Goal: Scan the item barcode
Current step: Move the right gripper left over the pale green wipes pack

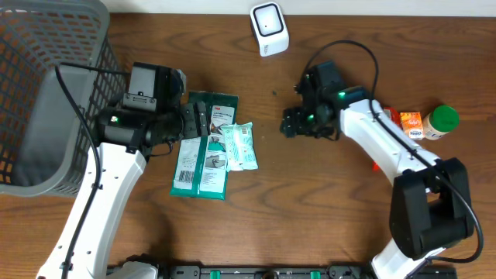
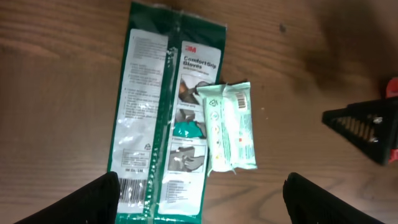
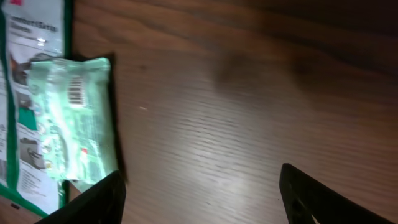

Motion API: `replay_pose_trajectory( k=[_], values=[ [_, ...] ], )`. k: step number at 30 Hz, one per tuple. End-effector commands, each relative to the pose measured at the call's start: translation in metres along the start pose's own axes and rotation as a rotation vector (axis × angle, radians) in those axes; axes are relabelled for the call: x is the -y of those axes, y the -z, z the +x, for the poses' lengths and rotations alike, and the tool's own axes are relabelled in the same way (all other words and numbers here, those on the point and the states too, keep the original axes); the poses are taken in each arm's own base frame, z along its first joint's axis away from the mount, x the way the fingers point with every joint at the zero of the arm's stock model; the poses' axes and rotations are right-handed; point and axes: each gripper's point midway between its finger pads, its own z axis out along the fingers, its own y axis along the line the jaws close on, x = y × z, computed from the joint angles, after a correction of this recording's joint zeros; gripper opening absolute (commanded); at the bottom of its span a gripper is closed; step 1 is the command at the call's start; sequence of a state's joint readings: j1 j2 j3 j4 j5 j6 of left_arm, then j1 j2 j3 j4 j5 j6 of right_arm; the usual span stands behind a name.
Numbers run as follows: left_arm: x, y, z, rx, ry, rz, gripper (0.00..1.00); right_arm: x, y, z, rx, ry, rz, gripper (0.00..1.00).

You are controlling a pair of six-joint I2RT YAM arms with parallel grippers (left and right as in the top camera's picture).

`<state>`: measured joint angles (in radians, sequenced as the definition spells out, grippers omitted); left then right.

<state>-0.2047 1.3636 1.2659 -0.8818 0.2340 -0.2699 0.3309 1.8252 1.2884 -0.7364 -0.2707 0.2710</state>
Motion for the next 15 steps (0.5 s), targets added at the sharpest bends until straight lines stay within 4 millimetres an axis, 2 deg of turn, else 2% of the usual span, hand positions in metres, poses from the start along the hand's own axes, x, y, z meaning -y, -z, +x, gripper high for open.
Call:
replay_pose_trajectory(
  k=[1, 4, 9, 10, 14, 15],
  values=[
    [0.002, -0.013, 0.016, -0.056, 0.039, -0.005, 0.82, 0.01, 0.004, -0.001, -0.006, 0.002, -0.014, 0.76],
    [0.004, -0.025, 0.03, -0.1, 0.02, -0.026, 0.82, 0.013, 0.005, -0.001, -0.01, -0.006, -0.012, 0.76],
    [-0.026, -0.025, 0.032, -0.104, 0.043, -0.162, 0.54, -0.02, 0.003, 0.007, -0.035, 0.099, -0.141, 0.65],
    [-0.031, -0.023, 0.03, -0.099, 0.057, -0.168, 0.51, -0.025, 0.002, 0.008, -0.035, 0.102, -0.145, 0.63],
    [-0.057, -0.018, 0.02, -0.075, 0.142, -0.198, 0.51, -0.052, -0.005, 0.012, -0.024, 0.134, -0.148, 0.6],
    [-0.063, -0.016, 0.018, -0.069, 0.161, -0.206, 0.54, -0.058, -0.008, 0.012, -0.014, 0.137, -0.13, 0.6]
  ],
)
